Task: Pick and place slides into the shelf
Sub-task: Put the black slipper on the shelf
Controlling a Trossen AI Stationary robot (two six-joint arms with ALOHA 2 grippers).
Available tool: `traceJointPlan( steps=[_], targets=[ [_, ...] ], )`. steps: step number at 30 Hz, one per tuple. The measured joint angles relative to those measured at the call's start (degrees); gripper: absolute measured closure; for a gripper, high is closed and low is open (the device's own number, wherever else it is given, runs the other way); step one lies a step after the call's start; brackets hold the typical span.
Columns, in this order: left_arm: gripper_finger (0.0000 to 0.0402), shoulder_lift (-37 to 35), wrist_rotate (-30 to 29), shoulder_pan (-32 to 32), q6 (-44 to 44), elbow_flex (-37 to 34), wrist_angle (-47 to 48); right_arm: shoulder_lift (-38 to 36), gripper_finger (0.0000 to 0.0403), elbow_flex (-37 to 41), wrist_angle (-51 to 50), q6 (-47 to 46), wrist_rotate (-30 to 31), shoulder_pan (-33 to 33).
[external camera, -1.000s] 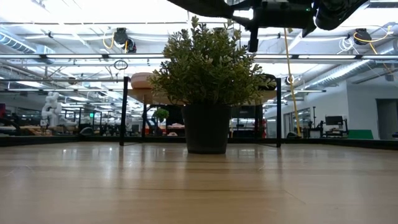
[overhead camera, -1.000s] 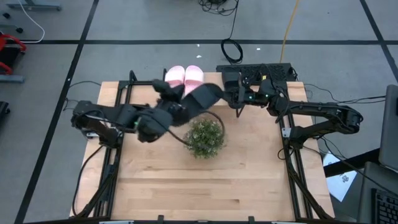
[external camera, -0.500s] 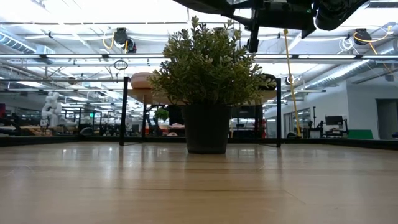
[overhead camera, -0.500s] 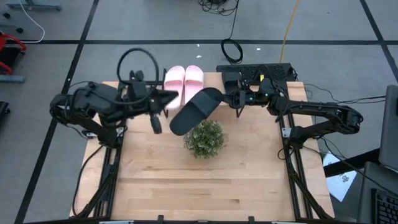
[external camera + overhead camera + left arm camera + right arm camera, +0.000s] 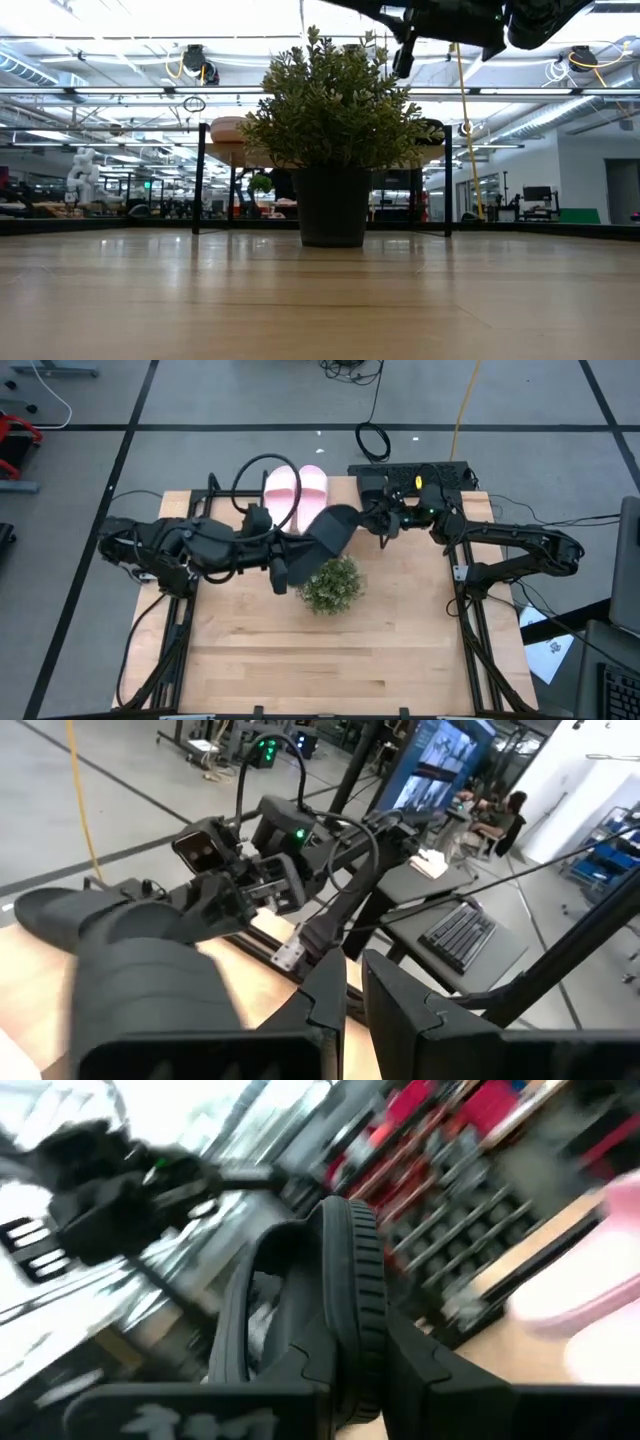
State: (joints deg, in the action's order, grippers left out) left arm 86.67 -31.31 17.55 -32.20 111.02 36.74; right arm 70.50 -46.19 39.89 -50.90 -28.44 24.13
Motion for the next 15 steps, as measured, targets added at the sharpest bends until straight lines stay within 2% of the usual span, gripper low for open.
traceJointPlan(
  steps=[6, 10, 15],
  targets=[
    [0.0369, 0.00, -1.62, 1.56, -1.03, 0.07, 1.18, -0.08, 0.0372, 0.00, -0.70, -7.07, -15.70, 3.37],
    [0.0369, 1.51, 0.27, 1.99, -0.09, 0.08, 1.76, -0.11, 0.0372, -0.02, -0.74, -10.97, -23.60, 4.82],
    [0.0369, 5.21, 5.04, 1.97, 8.53, 0.09, 0.05, -0.11, 0.0372, -0.02, -0.87, -14.38, -29.03, 5.14]
  ],
)
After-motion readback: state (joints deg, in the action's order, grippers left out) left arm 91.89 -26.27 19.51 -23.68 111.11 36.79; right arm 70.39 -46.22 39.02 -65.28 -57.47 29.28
